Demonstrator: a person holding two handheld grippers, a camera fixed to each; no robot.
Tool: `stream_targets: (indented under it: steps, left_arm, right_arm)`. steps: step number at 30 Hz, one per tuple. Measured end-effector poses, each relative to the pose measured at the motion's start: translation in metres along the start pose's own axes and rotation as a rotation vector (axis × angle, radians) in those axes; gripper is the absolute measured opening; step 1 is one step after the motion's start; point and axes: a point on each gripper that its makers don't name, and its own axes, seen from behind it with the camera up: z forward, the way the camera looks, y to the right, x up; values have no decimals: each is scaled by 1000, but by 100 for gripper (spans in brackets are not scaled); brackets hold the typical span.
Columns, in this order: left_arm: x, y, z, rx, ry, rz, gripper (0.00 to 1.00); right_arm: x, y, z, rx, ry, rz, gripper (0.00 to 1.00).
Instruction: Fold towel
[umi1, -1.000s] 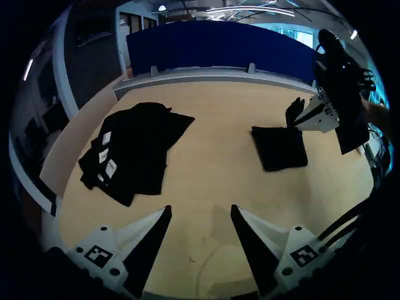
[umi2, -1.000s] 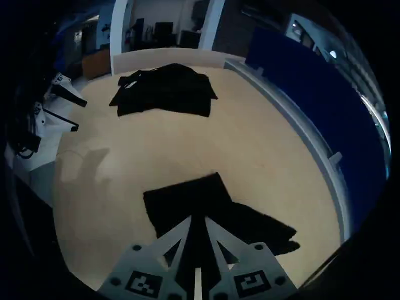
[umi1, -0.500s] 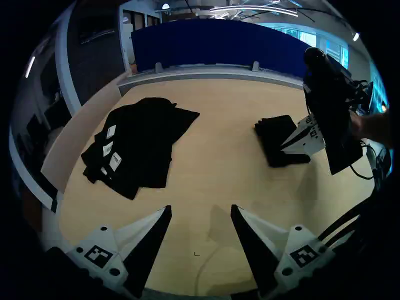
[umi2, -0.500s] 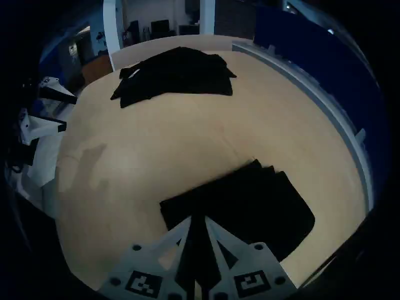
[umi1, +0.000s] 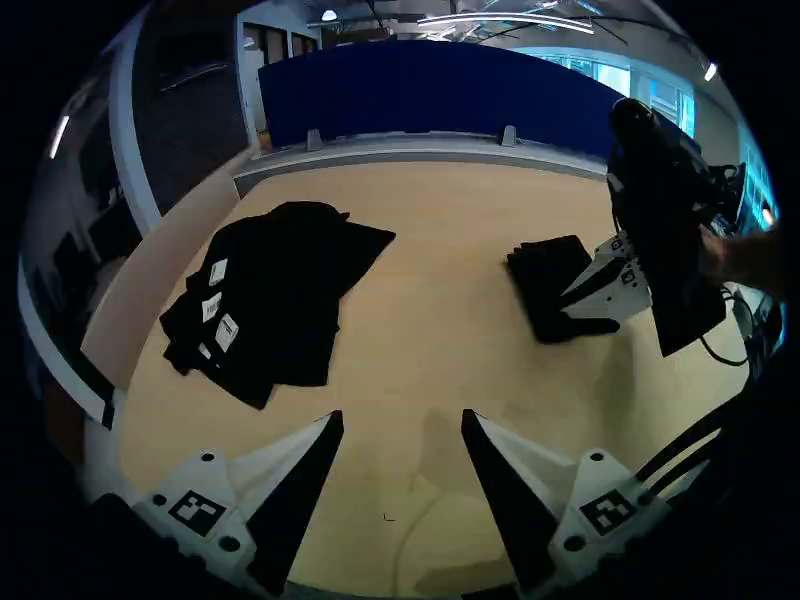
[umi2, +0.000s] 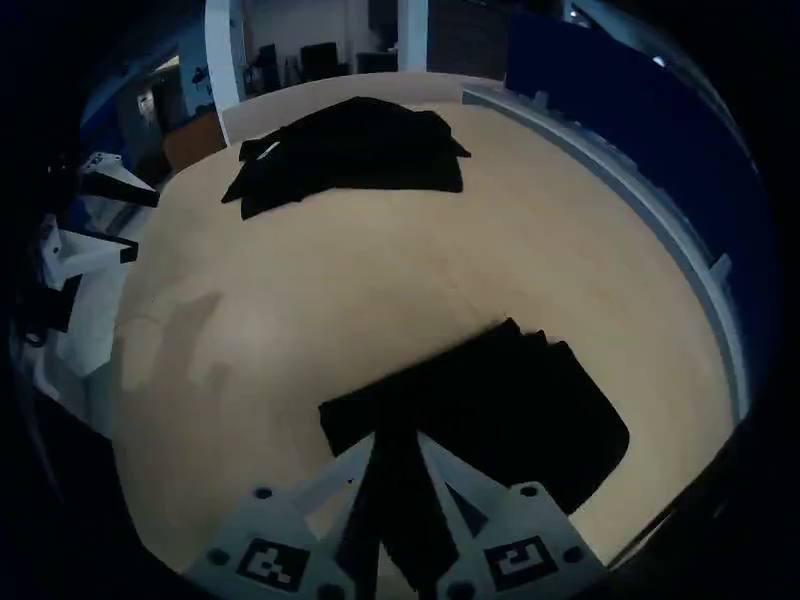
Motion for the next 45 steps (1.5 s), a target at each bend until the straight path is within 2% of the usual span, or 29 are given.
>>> stream_targets:
  steps: [3,5,7,17,33,39,45]
  left_arm:
    - [0,0,0,3,0,0,87]
    - [0,1,0,4,0,1,87]
    - [0,1,-1,4,1,2,87]
    - [2,5,1,-3,5,-1,87]
    - [11,15,6,-23,10,33,87]
    - [12,19,8,-31,9,39,87]
    - [15,20,8,-32,14,43,87]
  right_arm:
    - [1,-1,-2,9,9,8,56]
    - [0,0,-5,6,14,10,65]
    - [-1,1,-7,-1,16,12,69]
    - [-14,10,-21,-37,18,44,70]
    - [-73,20,-59,-123,-18,130,70]
    - [-84,23,-61,-139,-30,151,70]
    - [-90,22,-59,-146,-39,148,70]
